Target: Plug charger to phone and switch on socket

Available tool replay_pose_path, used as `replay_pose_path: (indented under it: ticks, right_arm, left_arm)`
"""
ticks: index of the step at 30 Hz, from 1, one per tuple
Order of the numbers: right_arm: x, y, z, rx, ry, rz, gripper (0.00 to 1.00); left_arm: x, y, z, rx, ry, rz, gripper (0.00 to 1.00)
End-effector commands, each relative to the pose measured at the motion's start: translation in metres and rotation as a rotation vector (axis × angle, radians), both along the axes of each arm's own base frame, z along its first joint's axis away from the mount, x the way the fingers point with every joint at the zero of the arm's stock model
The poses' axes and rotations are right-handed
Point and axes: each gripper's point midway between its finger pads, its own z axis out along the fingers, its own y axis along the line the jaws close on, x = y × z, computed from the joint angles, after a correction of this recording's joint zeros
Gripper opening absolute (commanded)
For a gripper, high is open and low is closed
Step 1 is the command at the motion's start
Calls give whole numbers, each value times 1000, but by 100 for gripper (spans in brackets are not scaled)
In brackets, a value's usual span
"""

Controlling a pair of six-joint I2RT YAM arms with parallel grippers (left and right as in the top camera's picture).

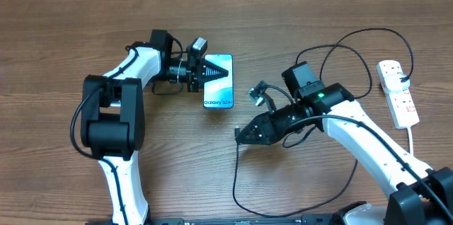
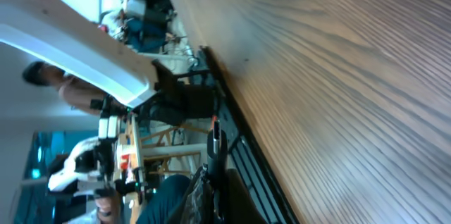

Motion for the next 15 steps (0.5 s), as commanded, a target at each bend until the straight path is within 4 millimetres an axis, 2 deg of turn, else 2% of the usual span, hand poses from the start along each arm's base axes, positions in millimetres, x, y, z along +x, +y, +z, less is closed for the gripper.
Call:
replay_pose_path:
  ticks: [1,3,6,9,15]
  right_arm:
    - [3,12,21,64,13,0,4]
    - [8,15,23,66,27,-23,4]
    - [16,18,27,75,41,-53,4]
    - [22,22,32,86,69,-81,4]
    - [18,27,54,202,81,-24,4]
  left_arm:
    - [-9,-2,77,-88,-167,-14,4]
    - [-10,-2,84,-58,-160,-9,4]
    - [-10,-1,82,16,-120,8,4]
    - [-10,-1,86,9,-108,7,4]
    - [-9,-1,88,-1,-123,6,4]
